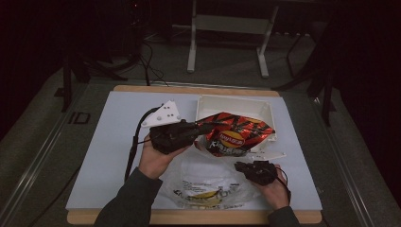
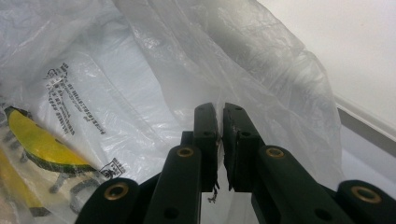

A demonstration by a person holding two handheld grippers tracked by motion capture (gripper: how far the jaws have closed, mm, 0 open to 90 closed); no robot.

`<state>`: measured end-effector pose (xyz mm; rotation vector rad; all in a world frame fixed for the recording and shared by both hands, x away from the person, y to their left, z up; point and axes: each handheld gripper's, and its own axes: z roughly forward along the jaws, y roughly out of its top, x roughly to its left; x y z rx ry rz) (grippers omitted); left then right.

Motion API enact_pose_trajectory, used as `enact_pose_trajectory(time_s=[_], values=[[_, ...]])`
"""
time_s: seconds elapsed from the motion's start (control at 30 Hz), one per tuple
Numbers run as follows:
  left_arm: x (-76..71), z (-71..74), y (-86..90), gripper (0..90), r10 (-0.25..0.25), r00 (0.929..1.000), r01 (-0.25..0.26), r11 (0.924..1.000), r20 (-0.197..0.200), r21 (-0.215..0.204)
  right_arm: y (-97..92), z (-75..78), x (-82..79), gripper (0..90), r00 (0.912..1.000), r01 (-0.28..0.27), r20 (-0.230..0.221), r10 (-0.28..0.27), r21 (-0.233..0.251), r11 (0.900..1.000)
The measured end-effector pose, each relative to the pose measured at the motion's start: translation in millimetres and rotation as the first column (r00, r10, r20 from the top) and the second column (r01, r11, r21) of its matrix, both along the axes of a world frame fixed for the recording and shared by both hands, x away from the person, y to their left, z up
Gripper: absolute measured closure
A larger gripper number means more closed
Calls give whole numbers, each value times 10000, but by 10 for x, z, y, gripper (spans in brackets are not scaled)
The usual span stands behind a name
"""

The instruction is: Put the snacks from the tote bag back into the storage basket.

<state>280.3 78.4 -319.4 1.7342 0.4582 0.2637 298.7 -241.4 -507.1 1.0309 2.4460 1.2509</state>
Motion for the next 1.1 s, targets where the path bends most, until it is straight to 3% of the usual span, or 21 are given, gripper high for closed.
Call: enact_pose_trajectory(time_s=[1.1], values=[[649, -128, -89, 894, 214, 9992, -214, 9998, -340, 12, -150, 192, -72, 681, 9993, 95, 371, -108, 343, 9994]])
